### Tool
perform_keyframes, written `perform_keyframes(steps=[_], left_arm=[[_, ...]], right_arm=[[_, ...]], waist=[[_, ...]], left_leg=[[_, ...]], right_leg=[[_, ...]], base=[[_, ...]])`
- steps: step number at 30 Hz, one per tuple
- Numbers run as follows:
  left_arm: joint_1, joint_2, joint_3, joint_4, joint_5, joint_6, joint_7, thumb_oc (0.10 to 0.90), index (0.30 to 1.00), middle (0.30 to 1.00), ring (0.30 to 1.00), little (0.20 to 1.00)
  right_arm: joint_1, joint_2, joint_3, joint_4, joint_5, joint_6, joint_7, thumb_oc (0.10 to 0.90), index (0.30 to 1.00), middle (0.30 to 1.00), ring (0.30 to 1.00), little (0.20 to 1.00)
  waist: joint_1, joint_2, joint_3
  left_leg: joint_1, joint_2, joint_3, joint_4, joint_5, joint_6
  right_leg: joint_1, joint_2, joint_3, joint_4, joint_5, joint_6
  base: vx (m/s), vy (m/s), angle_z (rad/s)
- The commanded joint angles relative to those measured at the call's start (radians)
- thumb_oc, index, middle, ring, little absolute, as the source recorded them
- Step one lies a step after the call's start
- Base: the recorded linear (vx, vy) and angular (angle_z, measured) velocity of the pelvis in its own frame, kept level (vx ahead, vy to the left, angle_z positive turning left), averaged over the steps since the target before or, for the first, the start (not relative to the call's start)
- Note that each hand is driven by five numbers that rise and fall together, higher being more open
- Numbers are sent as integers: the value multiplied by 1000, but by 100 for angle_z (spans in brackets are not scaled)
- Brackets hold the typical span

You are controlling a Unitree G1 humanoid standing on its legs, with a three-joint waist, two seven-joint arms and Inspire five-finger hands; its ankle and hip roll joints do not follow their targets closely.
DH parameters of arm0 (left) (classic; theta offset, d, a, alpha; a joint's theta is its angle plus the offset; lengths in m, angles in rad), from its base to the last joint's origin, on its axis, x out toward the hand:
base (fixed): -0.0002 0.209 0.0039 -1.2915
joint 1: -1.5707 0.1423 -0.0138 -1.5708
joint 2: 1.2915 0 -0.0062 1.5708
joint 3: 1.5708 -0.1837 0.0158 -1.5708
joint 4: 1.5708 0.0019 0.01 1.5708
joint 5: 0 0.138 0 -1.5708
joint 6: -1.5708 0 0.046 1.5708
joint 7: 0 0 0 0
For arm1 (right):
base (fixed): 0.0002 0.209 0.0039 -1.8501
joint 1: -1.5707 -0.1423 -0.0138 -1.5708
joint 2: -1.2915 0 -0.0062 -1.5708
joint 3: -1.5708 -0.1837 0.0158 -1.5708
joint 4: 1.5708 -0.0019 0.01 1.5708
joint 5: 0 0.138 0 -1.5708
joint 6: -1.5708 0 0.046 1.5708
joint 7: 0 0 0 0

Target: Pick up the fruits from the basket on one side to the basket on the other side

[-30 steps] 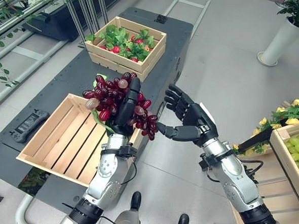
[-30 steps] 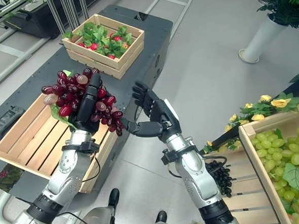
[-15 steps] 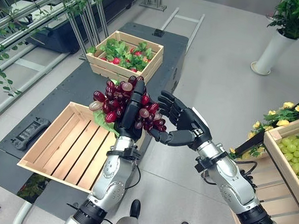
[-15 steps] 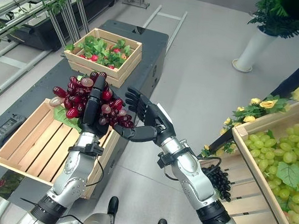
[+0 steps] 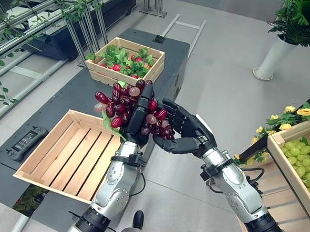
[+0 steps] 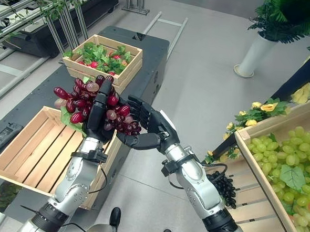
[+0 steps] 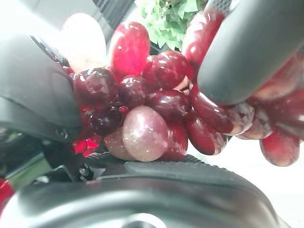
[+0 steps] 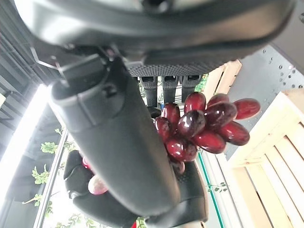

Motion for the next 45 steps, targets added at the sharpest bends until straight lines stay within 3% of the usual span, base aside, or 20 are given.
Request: perform_keyframes(steps=[1, 20, 21, 22, 39, 45], left_arm=[[-91, -41, -27, -96, 18, -61, -94, 400, 300, 300, 300, 300], [-86, -24, -26, -109, 27, -52, -115, 400, 300, 300, 300, 300], [-87, -24, -28, -108, 28, -55, -112, 400, 300, 300, 300, 300], [-88, -24, -26, -109, 33, -56, -107, 400, 300, 300, 300, 300], [-106, -4, 51, -118, 80, -82, -35, 400, 300, 300, 300, 300], [-120, -12, 48, -115, 78, -81, -53, 400, 300, 300, 300, 300]], right_arm=[[-23, 40, 15, -22, -25, -72, 17, 400, 300, 300, 300, 300], [-15, 33, -2, -12, -18, -85, -4, 400, 300, 300, 300, 300], [-16, 33, -2, -12, -18, -86, -3, 455, 382, 382, 382, 382], [-18, 33, 0, -15, -19, -85, -5, 800, 900, 900, 900, 900], [-5, 8, -79, -100, 53, -106, 21, 800, 900, 900, 900, 900], [-8, 12, -72, -105, 29, -83, 39, 800, 900, 900, 900, 900]], waist=[[8, 16, -143], [6, 16, -145], [5, 16, -144], [5, 16, -145], [-3, 20, -145], [-6, 20, -144]], left_leg=[[76, -56, 5, 1, -152, 10], [77, -53, 13, 1, -155, 12], [77, -53, 13, 1, -154, 12], [78, -53, 13, 1, -155, 12], [77, -51, 12, 1, -156, 10], [77, -51, 13, 1, -155, 11]], right_leg=[[-62, 83, 18, 1, 68, -63], [-63, 81, 20, 1, 69, -60], [-63, 81, 21, 1, 69, -60], [-62, 81, 21, 1, 68, -60], [-63, 82, 24, 1, 68, -59], [-63, 83, 28, 1, 68, -61]], base=[[0, 0, 0], [1, 0, -1], [0, 0, 0], [0, 0, 0], [0, 0, 0], [0, 0, 0]])
